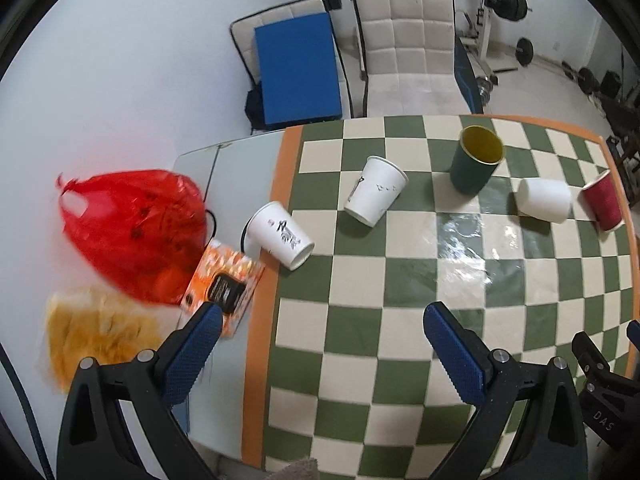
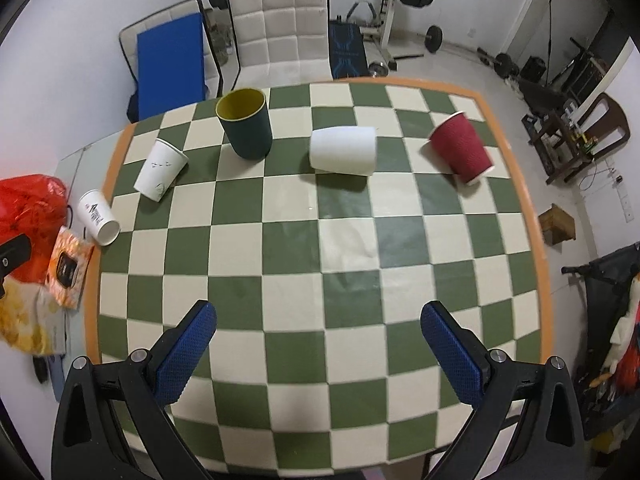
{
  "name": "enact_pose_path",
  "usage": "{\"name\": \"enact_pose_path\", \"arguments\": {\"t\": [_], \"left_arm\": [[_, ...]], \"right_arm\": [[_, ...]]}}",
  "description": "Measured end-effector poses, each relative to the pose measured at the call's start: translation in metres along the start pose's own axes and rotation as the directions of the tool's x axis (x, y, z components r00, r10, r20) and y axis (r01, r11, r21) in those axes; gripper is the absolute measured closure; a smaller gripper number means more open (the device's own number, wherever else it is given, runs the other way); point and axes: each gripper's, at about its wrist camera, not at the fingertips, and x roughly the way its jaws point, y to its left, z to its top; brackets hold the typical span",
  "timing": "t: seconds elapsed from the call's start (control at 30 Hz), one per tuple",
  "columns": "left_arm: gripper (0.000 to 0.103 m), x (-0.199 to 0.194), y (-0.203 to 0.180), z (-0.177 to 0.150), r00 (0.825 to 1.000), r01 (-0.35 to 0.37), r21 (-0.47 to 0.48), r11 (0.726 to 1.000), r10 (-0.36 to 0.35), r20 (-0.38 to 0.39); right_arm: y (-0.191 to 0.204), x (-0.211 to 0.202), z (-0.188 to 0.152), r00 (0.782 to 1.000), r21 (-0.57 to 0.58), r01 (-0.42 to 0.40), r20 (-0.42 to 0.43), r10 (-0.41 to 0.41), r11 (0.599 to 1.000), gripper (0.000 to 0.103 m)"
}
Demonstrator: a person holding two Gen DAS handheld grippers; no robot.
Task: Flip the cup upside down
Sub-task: 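Move the left tool toward the upright white paper cup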
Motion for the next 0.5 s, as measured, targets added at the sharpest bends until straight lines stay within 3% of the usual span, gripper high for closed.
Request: {"name": "enact_pose_path", "arguments": {"t": [0.3,0.5], "left_arm": [[0.000,0.076,-0.007,0.061,0.998,0.021,0.053,0.998,-0.018,-0.066],[0.000,0.129,-0.024,0.094,0.987,0.067,0.126,0.990,-0.047,-0.156]], "right_arm": [[0.045,0.075,0.051,0.997,-0.021,0.001,-0.074,-0.003,1.000,0.000],[0.063,0.124,0.077,0.991,-0.022,0.007,-0.133,-0.010,1.000,0.000]]}}
